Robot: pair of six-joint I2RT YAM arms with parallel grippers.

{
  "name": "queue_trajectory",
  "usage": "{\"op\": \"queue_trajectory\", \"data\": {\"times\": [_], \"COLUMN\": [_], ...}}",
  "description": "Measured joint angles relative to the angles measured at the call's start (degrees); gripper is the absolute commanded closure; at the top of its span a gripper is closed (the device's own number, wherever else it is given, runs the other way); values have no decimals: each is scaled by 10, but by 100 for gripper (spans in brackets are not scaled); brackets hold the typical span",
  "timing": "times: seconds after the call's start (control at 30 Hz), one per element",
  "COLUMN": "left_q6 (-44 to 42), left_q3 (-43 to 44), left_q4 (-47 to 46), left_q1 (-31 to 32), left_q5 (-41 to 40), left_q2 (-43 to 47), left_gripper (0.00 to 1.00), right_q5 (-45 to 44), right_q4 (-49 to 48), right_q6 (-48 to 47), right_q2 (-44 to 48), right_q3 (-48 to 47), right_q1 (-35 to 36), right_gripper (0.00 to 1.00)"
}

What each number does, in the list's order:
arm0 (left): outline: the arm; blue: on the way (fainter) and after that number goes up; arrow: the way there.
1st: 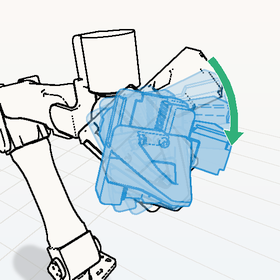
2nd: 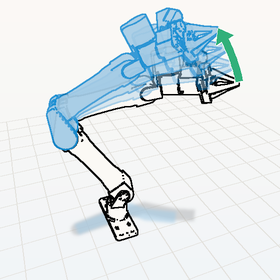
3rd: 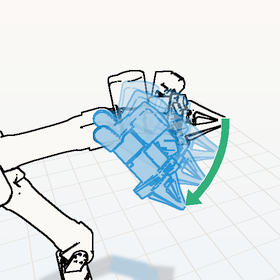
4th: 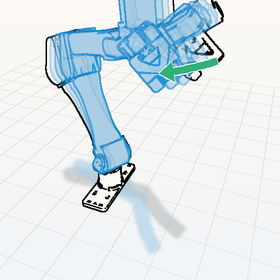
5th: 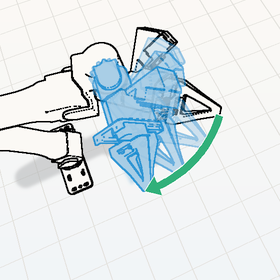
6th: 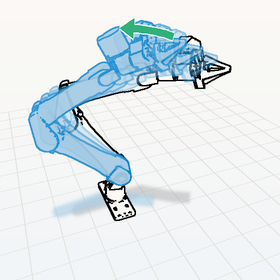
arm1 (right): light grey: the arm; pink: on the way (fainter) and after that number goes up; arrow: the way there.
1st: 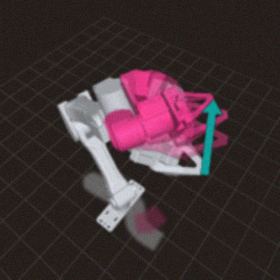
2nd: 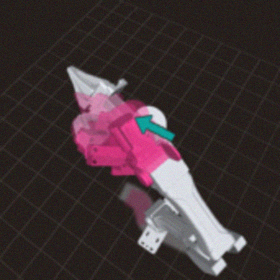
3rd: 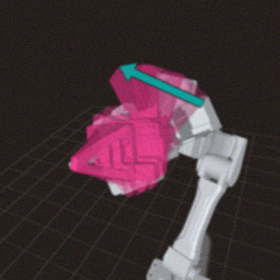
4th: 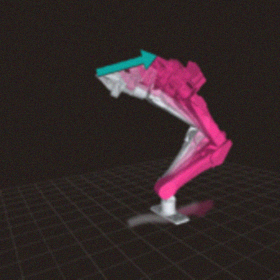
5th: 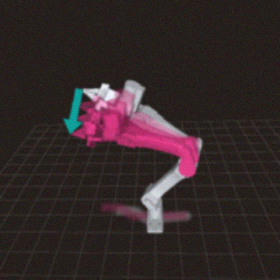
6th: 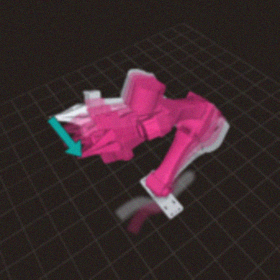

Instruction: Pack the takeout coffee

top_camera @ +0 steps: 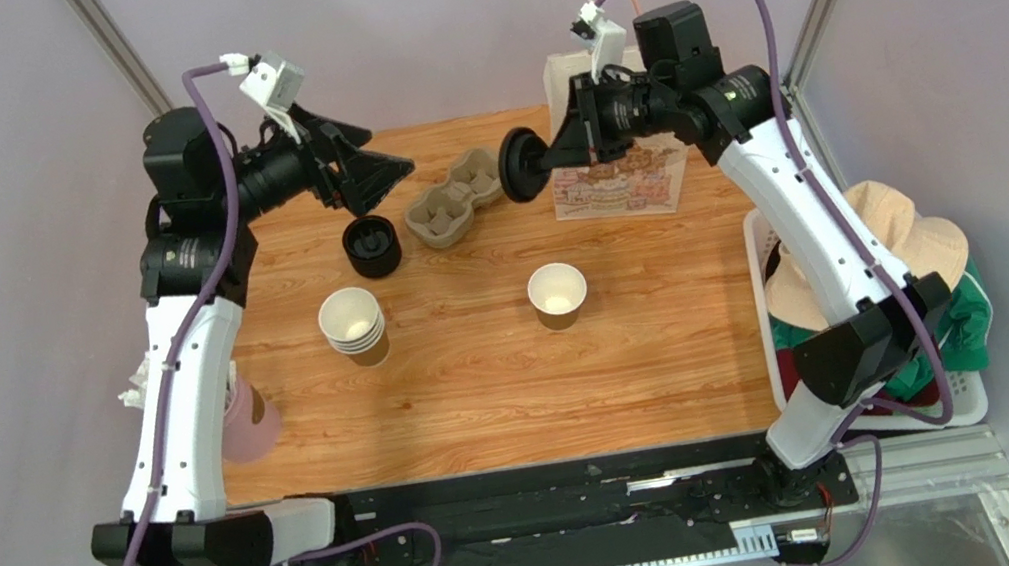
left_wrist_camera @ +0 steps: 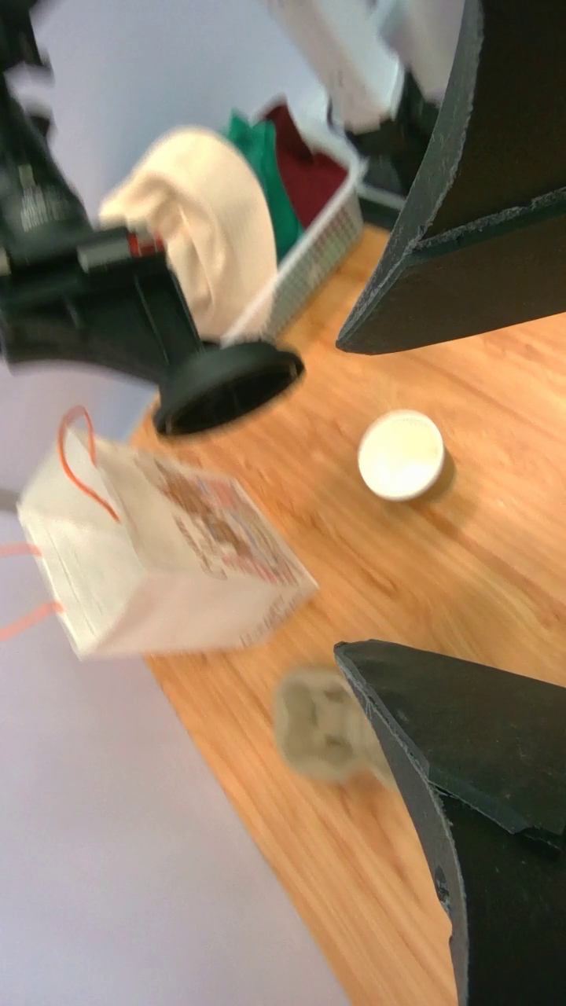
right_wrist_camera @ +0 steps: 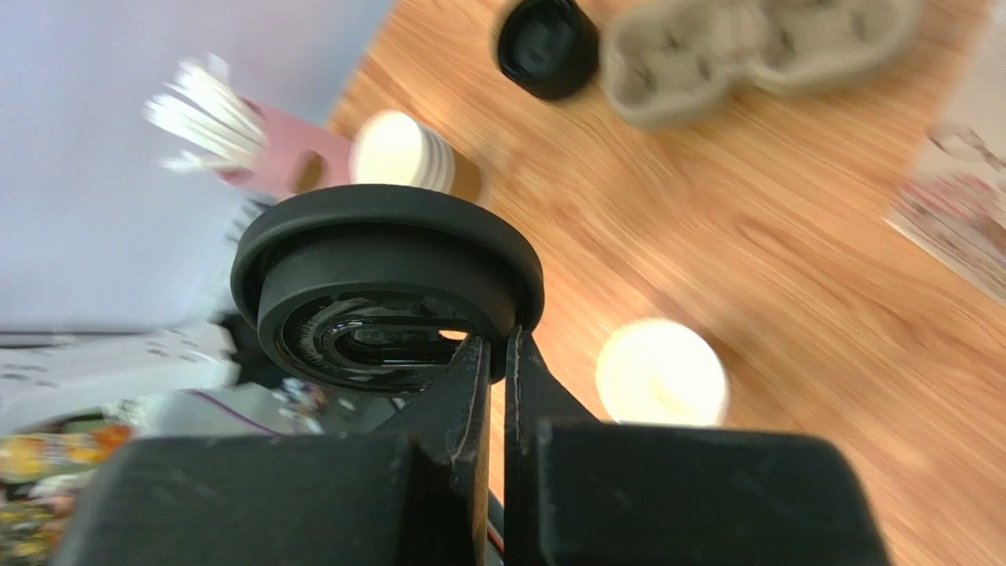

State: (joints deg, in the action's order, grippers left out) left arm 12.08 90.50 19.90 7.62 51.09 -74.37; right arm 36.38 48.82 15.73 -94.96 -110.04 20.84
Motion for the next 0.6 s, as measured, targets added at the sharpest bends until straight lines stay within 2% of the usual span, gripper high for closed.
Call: {"op": "queue_trajectory", "data": {"times": [0.23, 0.43, 0.6], "left_q6": [-132, -179, -189], "left_q3": [-43, -69, -69], "left_q4": [105, 149, 154], "left_q1": [-3, -3, -3], "left_q5": [-109, -151, -158], "left_q2": [44, 45, 46], "left_gripper": [1, 2, 2], "right_q5": [-81, -151, -208], "right_q4": [208, 266, 284], "right_q6": [-180, -265, -290], "right_q2": [12, -30, -74], "right_q3": [9, 62, 54], "right_q1": [7, 26, 55], "right_gripper": [100, 100, 100]}}
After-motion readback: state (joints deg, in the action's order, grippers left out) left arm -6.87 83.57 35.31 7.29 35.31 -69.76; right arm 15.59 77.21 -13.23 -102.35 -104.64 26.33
